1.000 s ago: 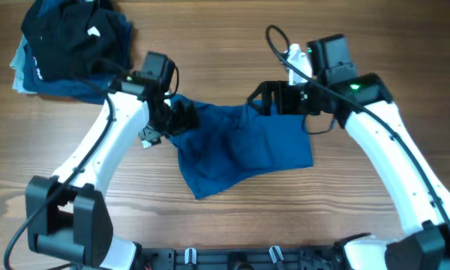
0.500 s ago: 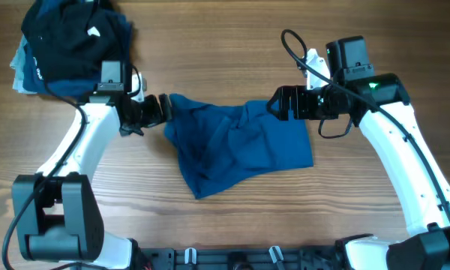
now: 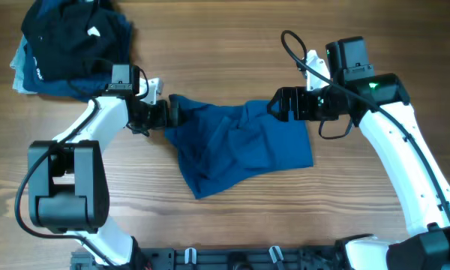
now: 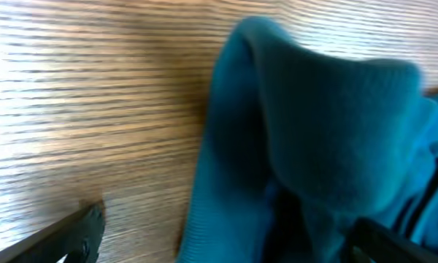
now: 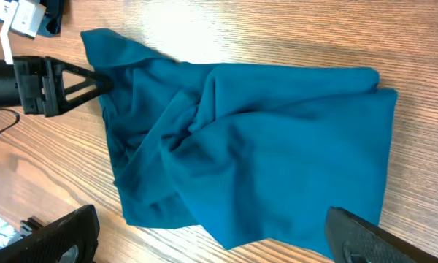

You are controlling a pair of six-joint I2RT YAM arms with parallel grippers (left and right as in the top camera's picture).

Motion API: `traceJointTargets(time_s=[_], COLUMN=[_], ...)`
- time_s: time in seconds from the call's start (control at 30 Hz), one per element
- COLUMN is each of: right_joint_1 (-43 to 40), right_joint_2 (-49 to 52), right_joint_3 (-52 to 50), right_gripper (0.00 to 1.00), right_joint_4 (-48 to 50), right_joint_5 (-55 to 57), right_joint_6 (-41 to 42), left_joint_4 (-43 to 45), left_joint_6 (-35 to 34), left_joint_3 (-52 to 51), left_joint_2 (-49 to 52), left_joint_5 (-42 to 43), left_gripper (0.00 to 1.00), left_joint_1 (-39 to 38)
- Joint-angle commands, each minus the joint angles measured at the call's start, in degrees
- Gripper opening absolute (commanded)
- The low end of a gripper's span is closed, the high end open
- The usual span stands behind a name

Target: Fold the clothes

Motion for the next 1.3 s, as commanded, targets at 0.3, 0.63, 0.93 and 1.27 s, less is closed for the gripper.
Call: traceJointTargets(time_s=[0.3,0.63,0.93,1.27], right_joint_1=[0.0,0.0,0.0,0.0], right_joint_2=[-0.7,-0.7,-0.7,-0.7], right_joint_3=[0.3,0.3,0.3,0.3], right_gripper=[0.99,0.99,1.00,0.99], right_joint_4=[0.4,0.5,0.8,1.7], right_joint_5=[-0.9,-0.9,-0.9,-0.9], right_joint_6=[-1.0,-1.0,-1.0,-1.0], left_joint_4=[-3.1,-7.1,-13.0,-23.6], left_joint_6=[2.1,1.9,-7.3,-10.3], left_joint_3=[-3.3,-3.3,-3.3,-3.3], left_joint_2=[0.6,0.5,-3.5,-20.1], left_joint_5=[4.3,4.6,3.4,0.7], left_gripper=[0.31,0.08,0.04,0.04], left_joint_1=[-0.3,-0.2,-0.2,-0.2])
